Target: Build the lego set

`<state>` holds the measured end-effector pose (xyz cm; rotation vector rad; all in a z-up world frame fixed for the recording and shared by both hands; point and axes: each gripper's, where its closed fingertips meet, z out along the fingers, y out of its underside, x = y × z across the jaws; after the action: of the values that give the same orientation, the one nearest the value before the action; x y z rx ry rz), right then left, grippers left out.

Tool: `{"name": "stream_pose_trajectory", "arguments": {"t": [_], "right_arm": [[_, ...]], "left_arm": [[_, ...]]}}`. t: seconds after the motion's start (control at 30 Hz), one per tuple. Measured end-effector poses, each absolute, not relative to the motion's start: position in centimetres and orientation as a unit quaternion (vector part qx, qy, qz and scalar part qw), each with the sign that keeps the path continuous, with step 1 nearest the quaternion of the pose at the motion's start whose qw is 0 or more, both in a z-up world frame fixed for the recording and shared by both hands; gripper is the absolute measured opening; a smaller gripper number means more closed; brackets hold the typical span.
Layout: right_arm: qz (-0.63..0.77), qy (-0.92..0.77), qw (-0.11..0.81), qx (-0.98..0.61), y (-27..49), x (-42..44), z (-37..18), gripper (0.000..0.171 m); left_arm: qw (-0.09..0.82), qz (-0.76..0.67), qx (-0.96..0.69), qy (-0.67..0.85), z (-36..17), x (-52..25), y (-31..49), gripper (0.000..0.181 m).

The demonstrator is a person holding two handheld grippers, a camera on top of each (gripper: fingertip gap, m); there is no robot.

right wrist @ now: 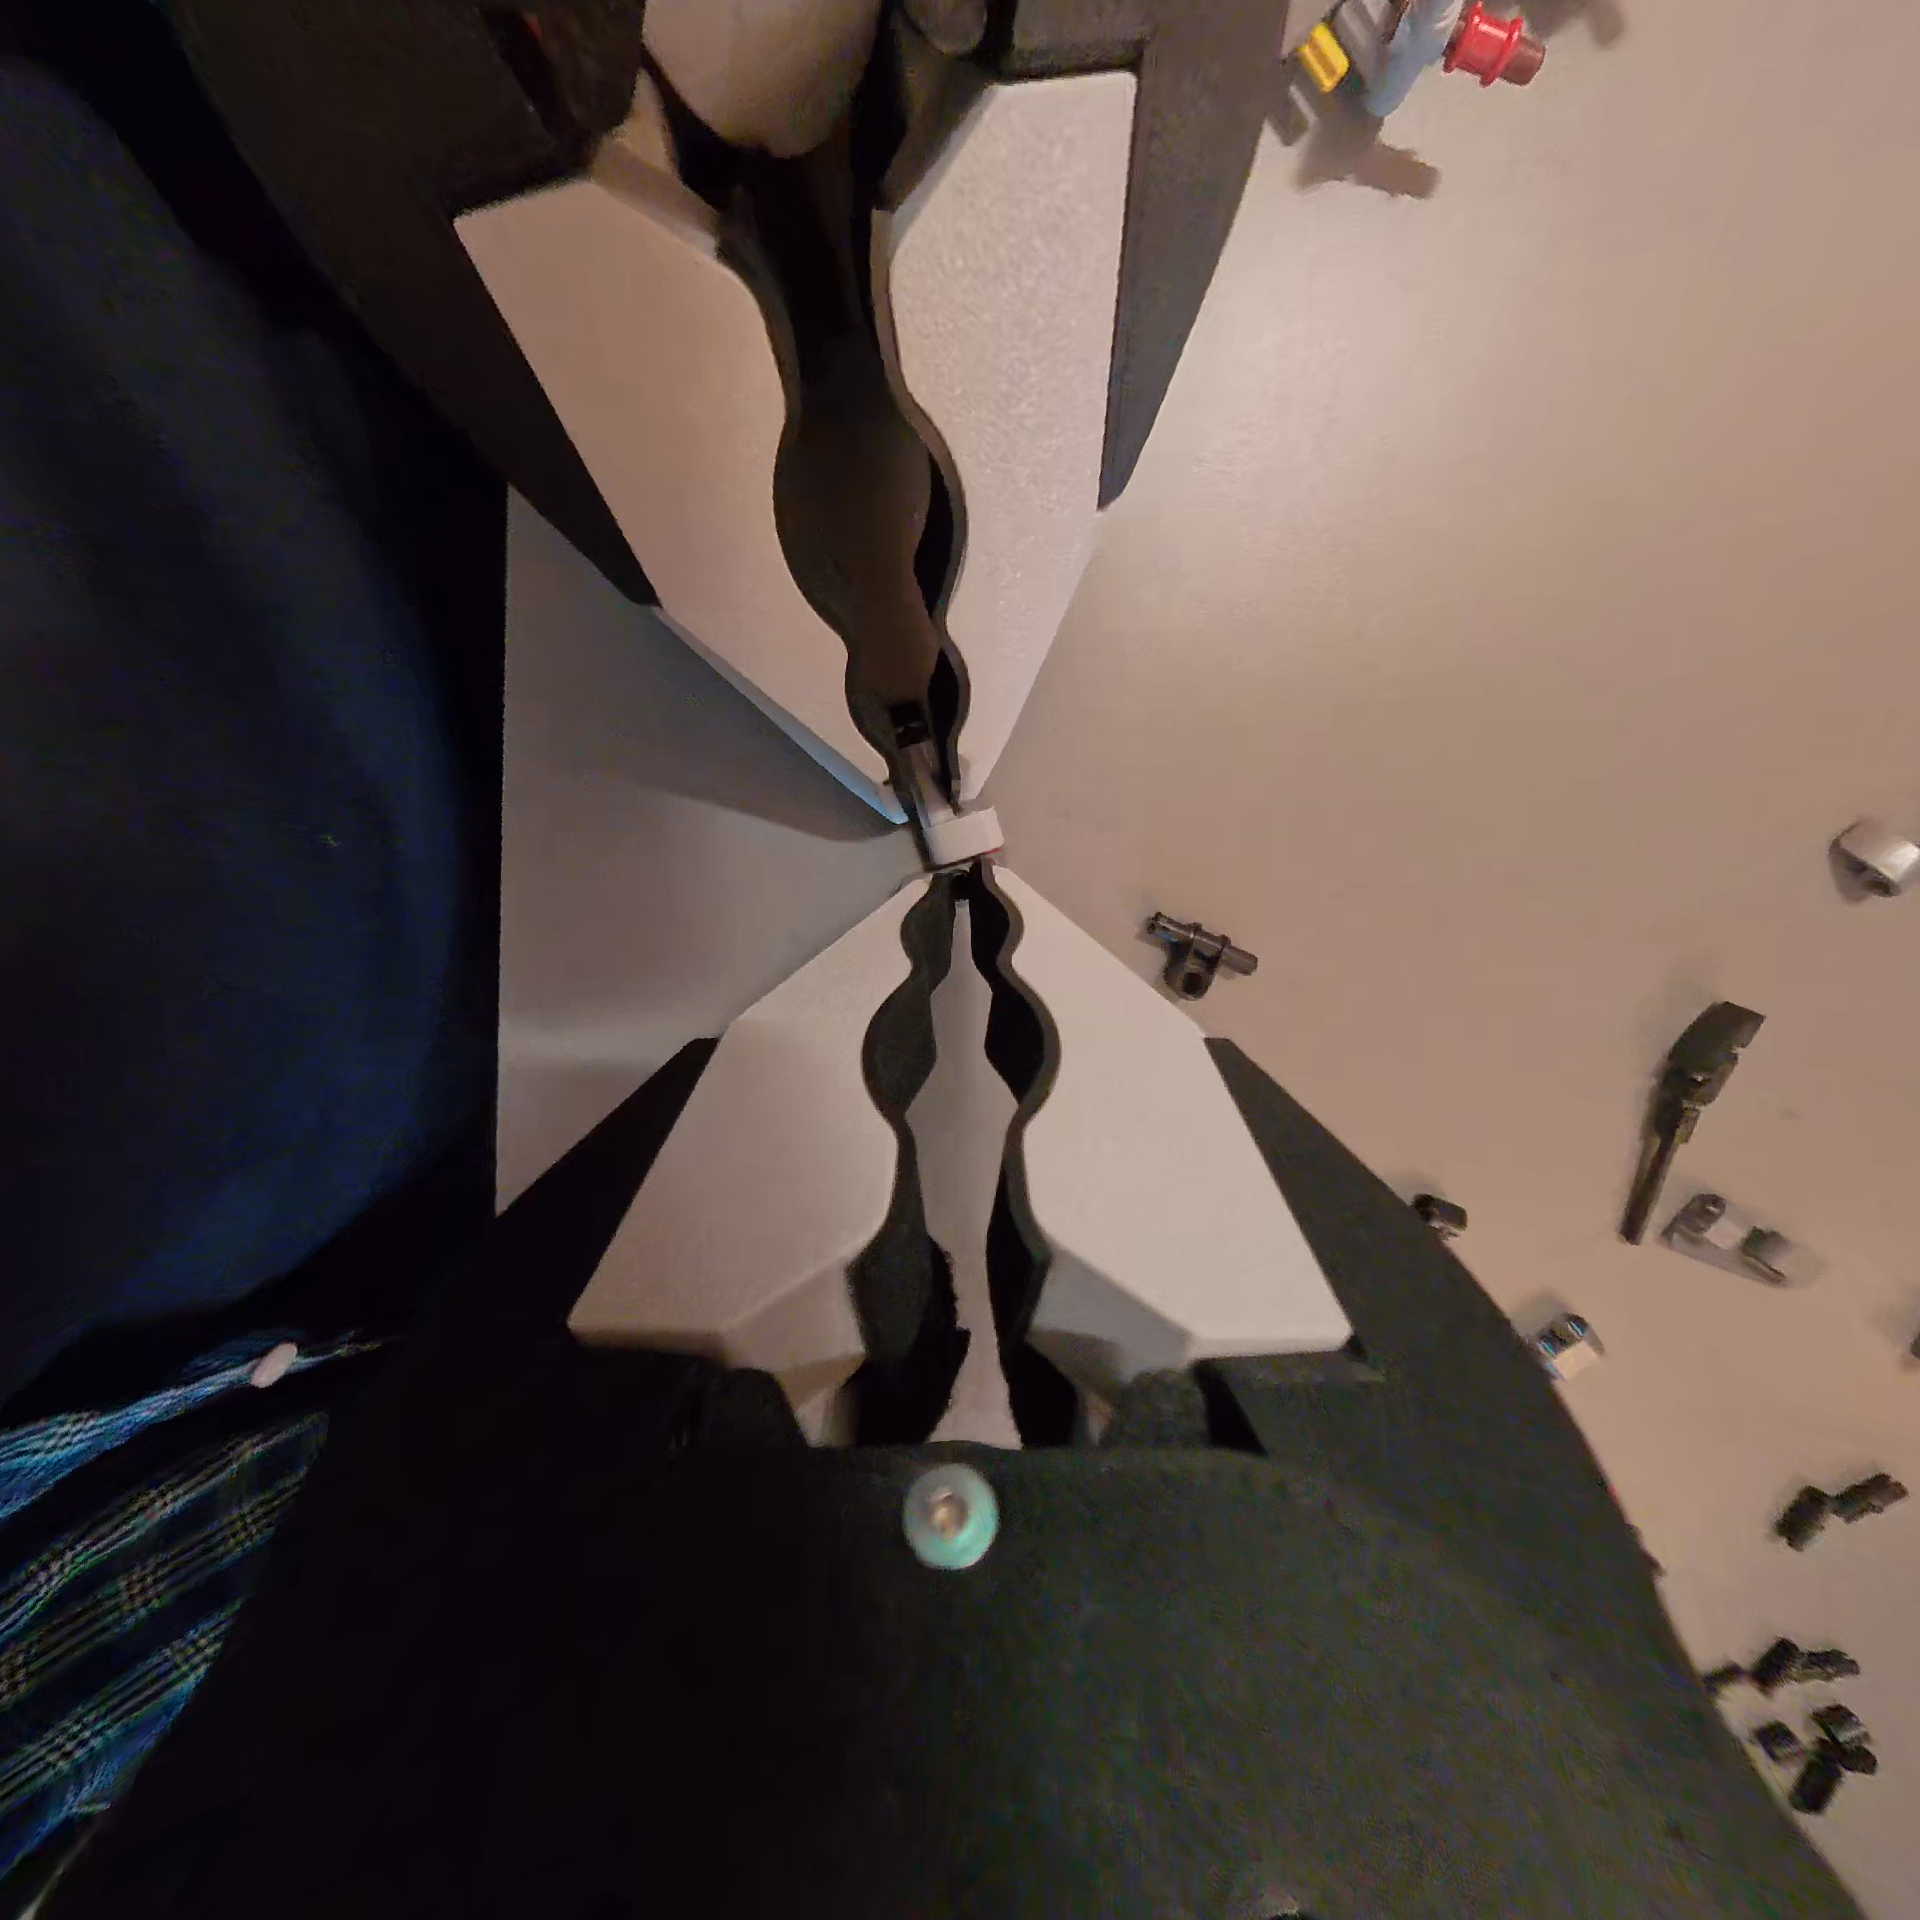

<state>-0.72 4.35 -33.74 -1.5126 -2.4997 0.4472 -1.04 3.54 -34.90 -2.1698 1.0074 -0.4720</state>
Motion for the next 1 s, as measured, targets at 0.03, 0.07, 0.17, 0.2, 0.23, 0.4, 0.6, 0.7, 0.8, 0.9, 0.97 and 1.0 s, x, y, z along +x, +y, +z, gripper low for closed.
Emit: {"name": "stream_pose_trajectory", "arguments": {"t": [0.03,0.07,0.17,0.2,0.23,0.4,0.6,0.7,0.8,0.9,0.97,1.0], "right_arm": [[0.154,-0.841,0.090,-0.511,4.3,-0.7,-33.8,0.002],[0.157,-0.841,0.087,-0.511,4.3,-0.8,-33.8,0.002],[0.161,-0.840,0.082,-0.511,4.3,-0.8,-33.8,0.002],[0.161,-0.841,0.083,-0.511,4.3,-0.8,-33.8,0.002],[0.160,-0.841,0.086,-0.510,4.2,-0.8,-33.8,0.002],[0.167,-0.834,0.108,-0.515,4.3,-0.6,-34.0,0.002],[0.129,-0.840,0.125,-0.512,4.8,0.3,-35.3,0.002],[0.140,-0.831,0.125,-0.523,5.0,0.2,-35.3,0.002],[0.131,-0.835,0.127,-0.519,5.1,0.2,-35.1,0.002],[0.164,-0.825,0.119,-0.527,4.7,0.2,-34.7,0.002],[0.210,-0.807,0.105,-0.543,4.1,0.2,-34.3,0.002],[0.219,-0.799,0.102,-0.551,4.3,0.3,-34.3,0.002]], "left_arm": [[0.343,-0.184,-0.836,0.387,-34.9,-1.0,3.5,0.006],[0.344,-0.184,-0.836,0.387,-34.9,-1.0,3.6,0.006],[0.343,-0.186,-0.836,0.386,-34.9,-1.0,3.6,0.006],[0.343,-0.186,-0.836,0.386,-34.9,-1.0,3.6,0.006],[0.343,-0.186,-0.836,0.386,-34.9,-1.0,3.6,0.006],[0.341,-0.190,-0.837,0.383,-34.9,-1.1,3.6,0.006],[0.340,-0.192,-0.837,0.384,-34.9,-1.0,3.6,0.006],[0.342,-0.188,-0.837,0.384,-34.9,-1.0,3.6,0.006],[0.338,-0.199,-0.838,0.379,-34.9,-1.0,3.6,0.006],[0.342,-0.194,-0.836,0.382,-34.8,-1.0,3.5,0.006],[0.353,-0.204,-0.832,0.376,-34.3,-0.9,3.5,0.016],[0.357,-0.209,-0.830,0.373,-34.0,-0.8,3.4,0.019]]}}
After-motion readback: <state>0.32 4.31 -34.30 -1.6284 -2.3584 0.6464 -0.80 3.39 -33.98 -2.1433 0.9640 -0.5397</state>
